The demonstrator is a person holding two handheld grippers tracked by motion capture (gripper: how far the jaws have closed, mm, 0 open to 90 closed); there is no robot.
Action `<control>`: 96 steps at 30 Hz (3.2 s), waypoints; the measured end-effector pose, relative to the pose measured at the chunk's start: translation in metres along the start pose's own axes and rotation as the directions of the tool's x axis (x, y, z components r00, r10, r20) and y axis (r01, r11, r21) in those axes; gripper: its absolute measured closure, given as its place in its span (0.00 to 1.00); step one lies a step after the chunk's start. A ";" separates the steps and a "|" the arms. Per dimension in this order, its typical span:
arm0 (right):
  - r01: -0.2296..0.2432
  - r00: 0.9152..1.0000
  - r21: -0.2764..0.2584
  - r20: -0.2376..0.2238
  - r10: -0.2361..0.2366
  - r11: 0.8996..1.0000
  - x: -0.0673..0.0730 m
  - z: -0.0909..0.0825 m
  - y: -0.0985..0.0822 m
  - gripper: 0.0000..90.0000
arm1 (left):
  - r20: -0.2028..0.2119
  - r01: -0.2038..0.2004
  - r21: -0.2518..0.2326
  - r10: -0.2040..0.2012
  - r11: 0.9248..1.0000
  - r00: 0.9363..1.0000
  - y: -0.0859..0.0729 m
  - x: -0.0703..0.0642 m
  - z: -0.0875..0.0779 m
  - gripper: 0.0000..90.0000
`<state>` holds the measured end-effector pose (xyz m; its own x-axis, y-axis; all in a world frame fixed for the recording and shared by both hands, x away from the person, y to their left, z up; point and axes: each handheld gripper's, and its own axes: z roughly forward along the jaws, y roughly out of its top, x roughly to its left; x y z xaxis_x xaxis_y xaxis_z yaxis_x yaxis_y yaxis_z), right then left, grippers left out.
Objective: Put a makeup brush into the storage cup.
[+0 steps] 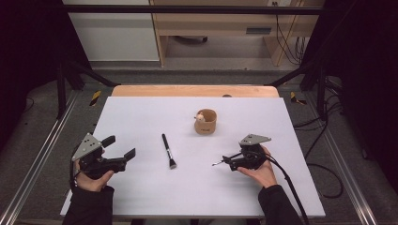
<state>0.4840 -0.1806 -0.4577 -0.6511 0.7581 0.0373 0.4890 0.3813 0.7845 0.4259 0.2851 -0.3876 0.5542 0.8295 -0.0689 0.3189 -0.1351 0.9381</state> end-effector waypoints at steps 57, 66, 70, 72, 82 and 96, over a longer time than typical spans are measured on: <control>0.069 0.997 0.178 0.005 -0.071 0.982 0.015 0.018 -0.007 0.81 | 0.014 -0.020 0.006 0.020 1.000 1.000 0.001 -0.005 0.002 0.08; 0.046 0.999 0.191 -0.003 -0.046 0.981 0.012 0.017 -0.006 0.90 | 0.015 -0.023 0.012 0.023 1.000 1.000 0.000 -0.005 0.003 0.08; 0.050 0.999 0.191 -0.006 -0.050 0.980 0.010 0.017 -0.006 0.92 | 0.015 -0.024 0.012 0.024 1.000 1.000 0.000 -0.005 0.003 0.08; 0.040 0.999 0.191 0.004 -0.042 0.981 0.011 0.017 -0.006 0.95 | 0.014 -0.022 0.012 0.022 1.000 1.000 0.000 -0.005 0.003 0.08; 0.017 1.000 0.197 0.011 -0.019 0.980 0.012 0.017 -0.005 0.95 | 0.015 -0.023 0.010 0.022 1.000 1.000 0.000 -0.005 0.003 0.08; 0.016 0.999 0.174 0.029 -0.021 0.985 0.010 0.002 0.009 0.69 | 0.015 -0.021 0.013 0.021 1.000 1.000 0.000 -0.005 0.003 0.08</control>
<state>0.4829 -0.1685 -0.4518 -0.6443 0.7648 0.0025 0.5721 0.4797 0.6652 0.4255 0.2798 -0.3882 0.5722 0.8183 -0.0543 0.3167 -0.1594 0.9350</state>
